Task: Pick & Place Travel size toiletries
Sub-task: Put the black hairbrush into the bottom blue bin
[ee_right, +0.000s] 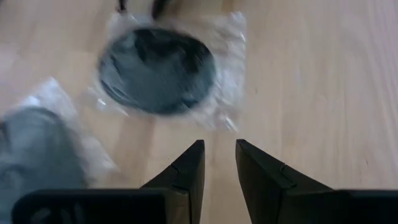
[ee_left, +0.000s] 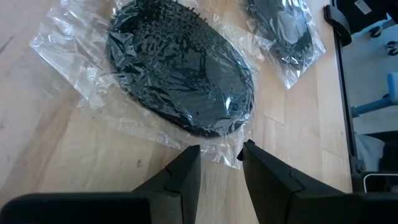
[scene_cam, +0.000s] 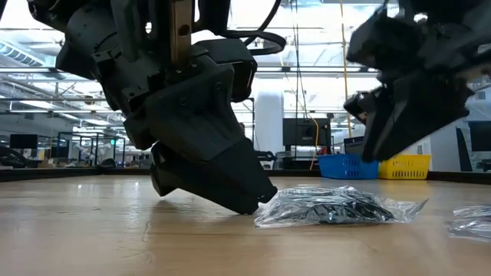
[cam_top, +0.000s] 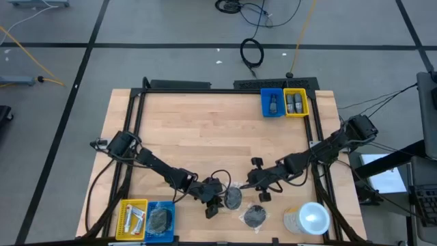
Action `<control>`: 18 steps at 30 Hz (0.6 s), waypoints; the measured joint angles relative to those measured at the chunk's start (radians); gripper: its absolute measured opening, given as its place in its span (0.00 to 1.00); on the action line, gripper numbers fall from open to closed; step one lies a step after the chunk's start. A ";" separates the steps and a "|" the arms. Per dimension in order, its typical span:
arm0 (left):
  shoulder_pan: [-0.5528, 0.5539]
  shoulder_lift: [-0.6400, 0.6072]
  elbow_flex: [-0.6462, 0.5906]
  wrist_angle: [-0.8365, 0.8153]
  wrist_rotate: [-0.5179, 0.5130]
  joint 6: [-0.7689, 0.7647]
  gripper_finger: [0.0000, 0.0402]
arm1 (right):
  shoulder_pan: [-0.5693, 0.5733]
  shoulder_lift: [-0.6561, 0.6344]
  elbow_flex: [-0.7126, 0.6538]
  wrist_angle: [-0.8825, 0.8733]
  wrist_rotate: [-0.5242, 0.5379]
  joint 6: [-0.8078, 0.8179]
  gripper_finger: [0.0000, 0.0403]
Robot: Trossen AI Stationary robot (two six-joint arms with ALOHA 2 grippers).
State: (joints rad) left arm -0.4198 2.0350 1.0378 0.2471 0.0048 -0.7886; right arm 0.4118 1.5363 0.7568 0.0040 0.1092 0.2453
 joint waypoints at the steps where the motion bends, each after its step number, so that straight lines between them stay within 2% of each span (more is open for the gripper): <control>1: 0.000 0.000 0.000 0.005 -0.002 0.004 0.31 | -0.005 0.000 -0.011 0.000 0.001 0.004 0.21; 9: 0.001 0.001 -0.001 0.019 -0.016 0.009 0.31 | -0.020 0.001 -0.124 0.157 0.049 -0.022 0.21; 18: 0.005 0.002 -0.002 0.024 -0.060 0.021 0.31 | -0.013 0.051 -0.141 0.189 0.099 -0.096 0.21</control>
State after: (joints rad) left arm -0.4144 2.0369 1.0356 0.2710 -0.0547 -0.7676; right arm 0.3985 1.5868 0.6159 0.1932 0.2087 0.1490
